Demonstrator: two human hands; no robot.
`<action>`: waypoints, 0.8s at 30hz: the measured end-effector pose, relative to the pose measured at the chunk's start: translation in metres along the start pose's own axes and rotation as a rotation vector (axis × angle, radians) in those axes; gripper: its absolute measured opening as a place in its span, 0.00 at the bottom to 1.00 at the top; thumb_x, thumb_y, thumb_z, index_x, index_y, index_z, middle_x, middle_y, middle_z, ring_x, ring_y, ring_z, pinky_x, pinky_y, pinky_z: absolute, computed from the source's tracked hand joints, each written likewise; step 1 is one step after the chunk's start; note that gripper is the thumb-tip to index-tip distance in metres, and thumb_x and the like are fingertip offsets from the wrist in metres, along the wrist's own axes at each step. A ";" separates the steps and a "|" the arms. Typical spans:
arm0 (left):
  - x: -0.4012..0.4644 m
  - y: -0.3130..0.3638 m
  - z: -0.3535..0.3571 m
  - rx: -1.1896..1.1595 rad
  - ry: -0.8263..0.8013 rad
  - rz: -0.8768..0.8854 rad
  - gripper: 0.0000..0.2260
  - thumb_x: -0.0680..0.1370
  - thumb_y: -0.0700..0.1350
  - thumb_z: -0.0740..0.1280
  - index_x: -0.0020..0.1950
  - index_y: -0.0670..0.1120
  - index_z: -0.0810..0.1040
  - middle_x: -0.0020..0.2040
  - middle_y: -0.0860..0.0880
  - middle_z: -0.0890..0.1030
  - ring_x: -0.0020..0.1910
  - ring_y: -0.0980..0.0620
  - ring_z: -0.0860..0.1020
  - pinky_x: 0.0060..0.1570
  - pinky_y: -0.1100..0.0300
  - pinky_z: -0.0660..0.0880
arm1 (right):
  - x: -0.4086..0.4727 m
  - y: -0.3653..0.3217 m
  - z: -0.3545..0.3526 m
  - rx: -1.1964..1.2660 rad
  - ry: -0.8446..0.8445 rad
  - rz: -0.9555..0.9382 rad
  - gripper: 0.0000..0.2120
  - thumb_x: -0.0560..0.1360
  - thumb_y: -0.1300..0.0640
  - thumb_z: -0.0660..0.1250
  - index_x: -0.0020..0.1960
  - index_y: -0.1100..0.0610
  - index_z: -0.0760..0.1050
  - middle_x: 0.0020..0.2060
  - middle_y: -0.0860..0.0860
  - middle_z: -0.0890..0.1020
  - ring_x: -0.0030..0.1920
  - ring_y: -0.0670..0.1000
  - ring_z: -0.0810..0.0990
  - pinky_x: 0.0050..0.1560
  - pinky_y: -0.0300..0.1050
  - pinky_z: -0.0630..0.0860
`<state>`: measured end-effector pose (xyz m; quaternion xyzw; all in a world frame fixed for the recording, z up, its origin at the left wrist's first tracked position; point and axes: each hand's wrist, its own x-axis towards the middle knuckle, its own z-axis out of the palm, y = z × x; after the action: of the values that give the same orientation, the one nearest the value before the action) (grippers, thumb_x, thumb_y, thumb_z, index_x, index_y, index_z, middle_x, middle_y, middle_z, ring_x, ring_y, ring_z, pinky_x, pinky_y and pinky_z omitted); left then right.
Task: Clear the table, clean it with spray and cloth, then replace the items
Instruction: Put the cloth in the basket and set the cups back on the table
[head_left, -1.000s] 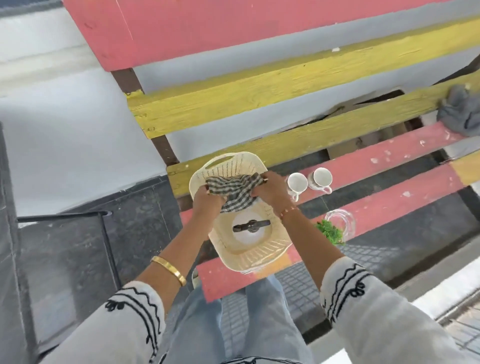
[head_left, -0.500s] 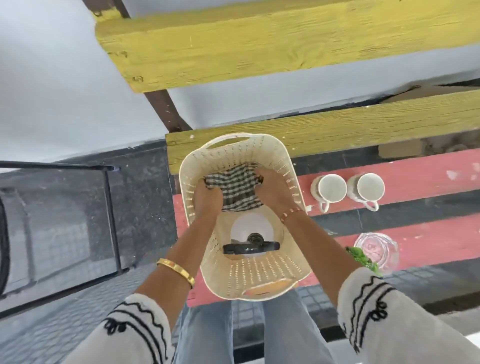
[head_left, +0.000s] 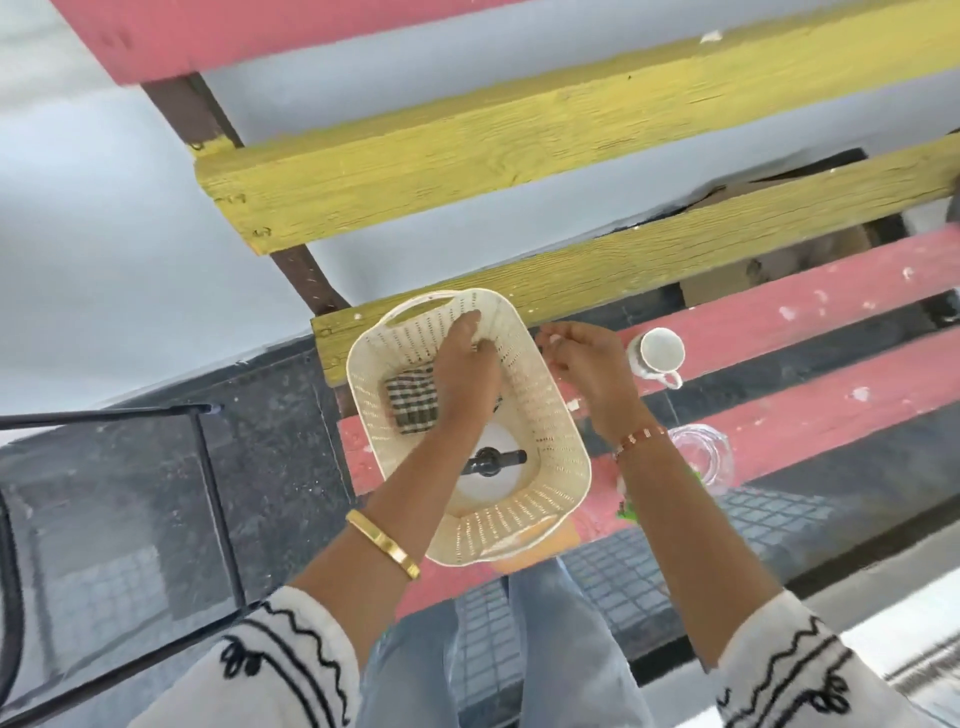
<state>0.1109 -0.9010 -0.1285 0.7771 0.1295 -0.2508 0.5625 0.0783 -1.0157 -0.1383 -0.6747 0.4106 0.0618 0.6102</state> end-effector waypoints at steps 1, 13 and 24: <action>-0.007 0.004 0.007 -0.008 -0.027 0.004 0.21 0.77 0.34 0.56 0.70 0.44 0.67 0.70 0.48 0.70 0.63 0.56 0.73 0.56 0.73 0.63 | -0.002 0.001 -0.012 0.014 0.038 0.002 0.13 0.75 0.67 0.61 0.41 0.52 0.78 0.43 0.52 0.82 0.43 0.51 0.76 0.54 0.54 0.77; -0.044 -0.012 0.138 -0.031 -0.116 -0.147 0.12 0.76 0.38 0.61 0.58 0.43 0.78 0.47 0.51 0.78 0.47 0.53 0.76 0.45 0.63 0.69 | 0.044 0.069 -0.146 -0.045 0.312 0.094 0.11 0.71 0.67 0.63 0.51 0.63 0.81 0.30 0.51 0.78 0.33 0.51 0.72 0.38 0.49 0.76; -0.007 -0.060 0.204 0.208 0.027 -0.286 0.25 0.74 0.36 0.58 0.71 0.43 0.60 0.63 0.41 0.72 0.53 0.40 0.78 0.50 0.51 0.77 | 0.111 0.129 -0.154 -0.561 0.119 0.015 0.14 0.74 0.59 0.66 0.58 0.64 0.76 0.54 0.59 0.80 0.55 0.58 0.77 0.50 0.45 0.71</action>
<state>0.0263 -1.0719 -0.2224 0.8079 0.2196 -0.3299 0.4361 0.0051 -1.1928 -0.2649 -0.8163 0.4177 0.1379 0.3742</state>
